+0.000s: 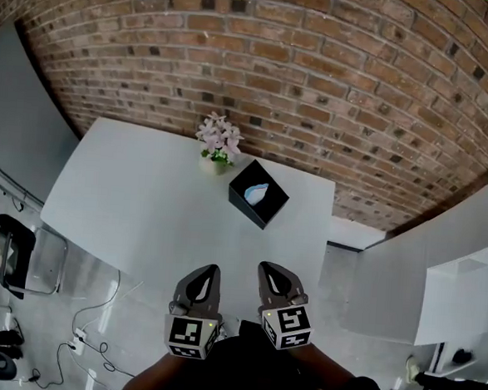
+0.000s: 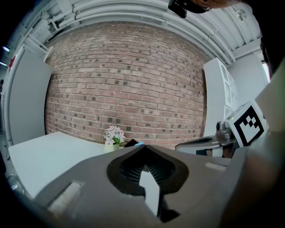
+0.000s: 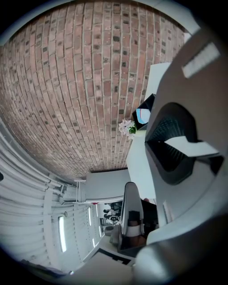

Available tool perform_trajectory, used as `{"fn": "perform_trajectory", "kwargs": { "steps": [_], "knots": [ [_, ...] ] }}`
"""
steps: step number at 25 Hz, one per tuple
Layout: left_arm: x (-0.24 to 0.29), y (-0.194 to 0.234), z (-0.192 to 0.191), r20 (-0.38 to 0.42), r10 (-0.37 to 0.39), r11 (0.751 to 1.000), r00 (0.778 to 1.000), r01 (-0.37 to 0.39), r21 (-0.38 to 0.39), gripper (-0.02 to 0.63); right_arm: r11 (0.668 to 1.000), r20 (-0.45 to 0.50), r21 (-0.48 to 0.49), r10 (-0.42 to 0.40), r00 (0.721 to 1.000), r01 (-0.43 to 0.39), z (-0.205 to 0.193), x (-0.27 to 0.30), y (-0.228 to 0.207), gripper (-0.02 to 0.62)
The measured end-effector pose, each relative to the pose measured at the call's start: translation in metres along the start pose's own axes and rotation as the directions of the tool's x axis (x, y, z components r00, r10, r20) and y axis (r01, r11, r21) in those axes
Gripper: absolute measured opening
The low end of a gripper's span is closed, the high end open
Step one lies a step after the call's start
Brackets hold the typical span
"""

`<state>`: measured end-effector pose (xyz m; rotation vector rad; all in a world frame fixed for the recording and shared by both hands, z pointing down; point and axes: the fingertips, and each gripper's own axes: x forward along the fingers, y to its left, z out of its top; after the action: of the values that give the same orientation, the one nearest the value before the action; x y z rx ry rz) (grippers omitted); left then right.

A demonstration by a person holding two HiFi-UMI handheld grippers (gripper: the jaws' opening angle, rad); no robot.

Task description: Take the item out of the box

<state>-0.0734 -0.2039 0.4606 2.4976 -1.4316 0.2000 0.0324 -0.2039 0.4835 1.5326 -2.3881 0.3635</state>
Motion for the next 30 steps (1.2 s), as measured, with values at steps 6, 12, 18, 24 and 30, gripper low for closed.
{"fn": "perform_trajectory", "kwargs": {
  "steps": [6,12,18,24,30],
  "knots": [
    [0.034,0.014,0.003,-0.013,0.033,0.999,0.999,-0.033,0.005,0.005,1.0,-0.022,-0.019,0.015,1.0,-0.016,0.002,0.032,-0.028,0.002],
    [0.058,0.034,-0.001,-0.039,0.071,0.997,0.997,-0.071,0.004,0.005,0.999,-0.043,-0.035,0.022,0.999,-0.024,0.005,0.06,-0.052,0.002],
    [0.084,0.043,-0.004,-0.052,0.087,0.996,0.995,-0.088,-0.003,0.005,0.998,-0.049,-0.049,0.022,0.999,-0.025,0.006,0.086,-0.075,0.003],
    [0.114,0.052,-0.007,-0.065,0.099,0.995,0.993,-0.1,-0.02,0.005,0.997,-0.084,-0.061,0.052,0.995,-0.057,0.001,0.114,-0.087,0.029],
    [0.143,0.06,-0.016,-0.089,0.115,0.993,0.989,-0.117,-0.009,0.005,0.994,-0.121,-0.077,0.066,0.991,-0.076,-0.009,0.144,-0.105,0.061]
  ]
}}
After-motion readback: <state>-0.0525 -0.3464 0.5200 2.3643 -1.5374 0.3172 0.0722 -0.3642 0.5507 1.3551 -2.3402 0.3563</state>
